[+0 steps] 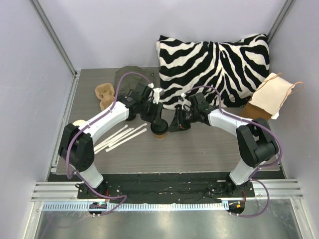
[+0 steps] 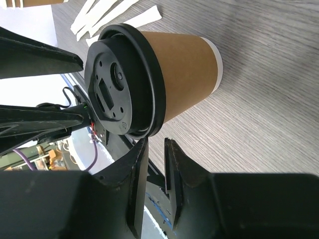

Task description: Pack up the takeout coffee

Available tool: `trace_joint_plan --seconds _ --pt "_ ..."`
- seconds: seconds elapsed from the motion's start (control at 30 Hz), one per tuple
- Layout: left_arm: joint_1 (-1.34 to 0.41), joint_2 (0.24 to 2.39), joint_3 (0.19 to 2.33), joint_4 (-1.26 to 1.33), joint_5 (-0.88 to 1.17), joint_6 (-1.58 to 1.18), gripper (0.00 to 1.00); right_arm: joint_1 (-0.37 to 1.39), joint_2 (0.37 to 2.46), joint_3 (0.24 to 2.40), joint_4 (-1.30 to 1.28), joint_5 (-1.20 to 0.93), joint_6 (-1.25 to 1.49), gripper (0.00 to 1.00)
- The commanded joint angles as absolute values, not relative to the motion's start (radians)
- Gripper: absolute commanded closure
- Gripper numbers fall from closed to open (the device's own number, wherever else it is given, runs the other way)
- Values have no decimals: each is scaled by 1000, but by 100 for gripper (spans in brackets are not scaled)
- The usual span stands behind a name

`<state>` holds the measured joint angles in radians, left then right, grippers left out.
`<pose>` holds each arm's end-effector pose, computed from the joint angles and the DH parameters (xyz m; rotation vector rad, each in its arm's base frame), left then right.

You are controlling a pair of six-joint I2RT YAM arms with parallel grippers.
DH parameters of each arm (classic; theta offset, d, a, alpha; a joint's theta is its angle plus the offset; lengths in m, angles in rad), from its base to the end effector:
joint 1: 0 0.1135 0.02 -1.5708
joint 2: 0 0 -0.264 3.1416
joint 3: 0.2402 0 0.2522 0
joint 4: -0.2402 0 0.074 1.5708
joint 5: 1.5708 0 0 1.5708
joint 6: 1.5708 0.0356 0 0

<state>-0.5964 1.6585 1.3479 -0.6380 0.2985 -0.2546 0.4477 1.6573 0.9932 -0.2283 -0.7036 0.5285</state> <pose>0.2900 -0.2095 0.2710 0.5677 2.5480 -0.7032 0.2931 0.1663 0.1940 -0.2298 2.5931 1.2642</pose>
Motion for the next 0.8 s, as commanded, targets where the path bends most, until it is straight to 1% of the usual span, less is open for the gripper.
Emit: trace_joint_plan --seconds 0.0,0.17,0.37,0.53,0.77 --pt "-601 1669 1350 -594 299 -253 54 449 1678 1037 -173 -736 566 72" --pt "-601 1687 1342 -589 293 -256 56 449 1672 1037 -152 -758 595 70" --pt "-601 1707 1330 -589 293 -261 58 449 1660 1037 -127 -801 623 65" --pt "-601 1712 1330 -588 293 -265 58 448 1672 1034 -129 -766 611 65" --pt "-601 1726 1330 -591 291 -259 59 451 1712 1043 -167 -720 555 68"
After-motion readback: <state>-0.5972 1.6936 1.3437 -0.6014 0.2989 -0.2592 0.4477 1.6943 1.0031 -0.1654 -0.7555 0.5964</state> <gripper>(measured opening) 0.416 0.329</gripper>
